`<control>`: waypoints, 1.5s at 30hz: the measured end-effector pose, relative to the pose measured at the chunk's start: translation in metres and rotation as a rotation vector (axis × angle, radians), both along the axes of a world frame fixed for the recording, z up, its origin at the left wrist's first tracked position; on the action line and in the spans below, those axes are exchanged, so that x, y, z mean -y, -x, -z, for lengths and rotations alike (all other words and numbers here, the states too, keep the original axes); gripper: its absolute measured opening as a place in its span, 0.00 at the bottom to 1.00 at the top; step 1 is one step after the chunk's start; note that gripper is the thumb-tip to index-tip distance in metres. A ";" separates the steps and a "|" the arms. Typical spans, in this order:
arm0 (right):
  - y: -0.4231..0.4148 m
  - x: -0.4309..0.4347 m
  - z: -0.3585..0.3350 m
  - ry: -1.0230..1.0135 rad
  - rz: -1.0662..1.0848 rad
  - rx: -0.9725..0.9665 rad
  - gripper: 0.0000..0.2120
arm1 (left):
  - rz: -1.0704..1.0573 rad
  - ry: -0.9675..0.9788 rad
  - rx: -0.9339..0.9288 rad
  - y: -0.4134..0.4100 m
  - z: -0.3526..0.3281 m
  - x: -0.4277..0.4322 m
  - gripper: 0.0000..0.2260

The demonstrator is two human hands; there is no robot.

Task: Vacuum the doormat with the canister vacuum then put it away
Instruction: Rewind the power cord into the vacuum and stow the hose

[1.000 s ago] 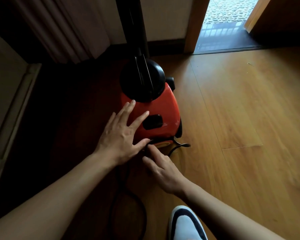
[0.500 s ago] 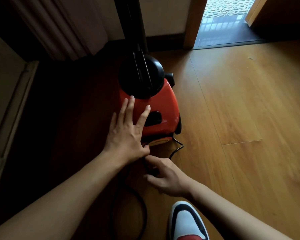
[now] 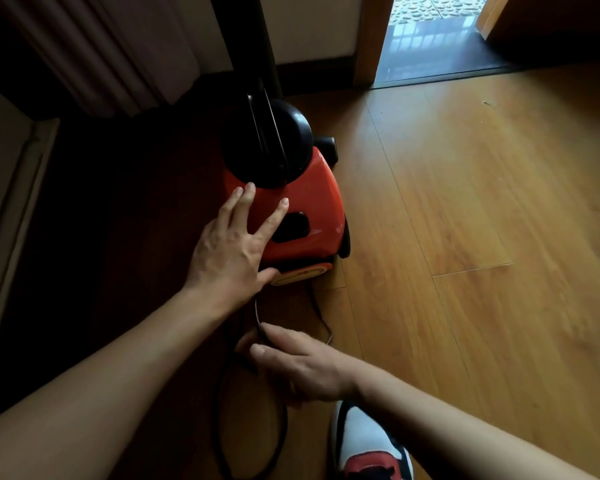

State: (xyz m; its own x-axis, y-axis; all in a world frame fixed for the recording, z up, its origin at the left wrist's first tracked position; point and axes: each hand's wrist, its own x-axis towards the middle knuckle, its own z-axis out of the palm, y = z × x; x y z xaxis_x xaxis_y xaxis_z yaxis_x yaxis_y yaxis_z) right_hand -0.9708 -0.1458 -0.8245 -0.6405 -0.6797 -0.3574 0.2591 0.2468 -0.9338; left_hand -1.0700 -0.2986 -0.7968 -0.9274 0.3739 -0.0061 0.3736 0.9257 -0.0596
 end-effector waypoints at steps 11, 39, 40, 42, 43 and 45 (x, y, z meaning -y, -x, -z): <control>-0.011 0.025 0.021 0.156 0.299 0.279 0.17 | 0.089 -0.018 0.034 0.002 0.007 0.017 0.50; 0.077 -0.076 0.047 -0.046 0.718 0.538 0.11 | 0.158 -0.163 -0.054 0.013 0.025 0.033 0.49; 0.079 -0.078 0.043 -0.114 0.664 0.436 0.11 | 0.162 -0.152 -0.044 0.014 0.023 0.033 0.49; 0.083 -0.083 0.036 -0.331 0.514 0.159 0.12 | 0.170 -0.130 -0.010 0.015 0.017 0.033 0.48; 0.084 -0.085 0.034 -0.449 0.433 0.010 0.12 | 0.174 -0.131 0.011 0.015 0.013 0.035 0.47; 0.084 -0.088 0.034 -0.596 0.323 -0.185 0.12 | 0.154 -0.199 0.057 0.016 0.003 0.036 0.43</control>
State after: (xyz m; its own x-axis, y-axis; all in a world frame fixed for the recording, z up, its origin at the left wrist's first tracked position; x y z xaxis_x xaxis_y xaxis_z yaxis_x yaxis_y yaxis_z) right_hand -1.0549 -0.0582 -0.8589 -0.8637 -0.1668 -0.4756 0.2559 0.6678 -0.6990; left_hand -1.0858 -0.3346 -0.7993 -0.8597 0.5099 0.0307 0.5087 0.8489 0.1434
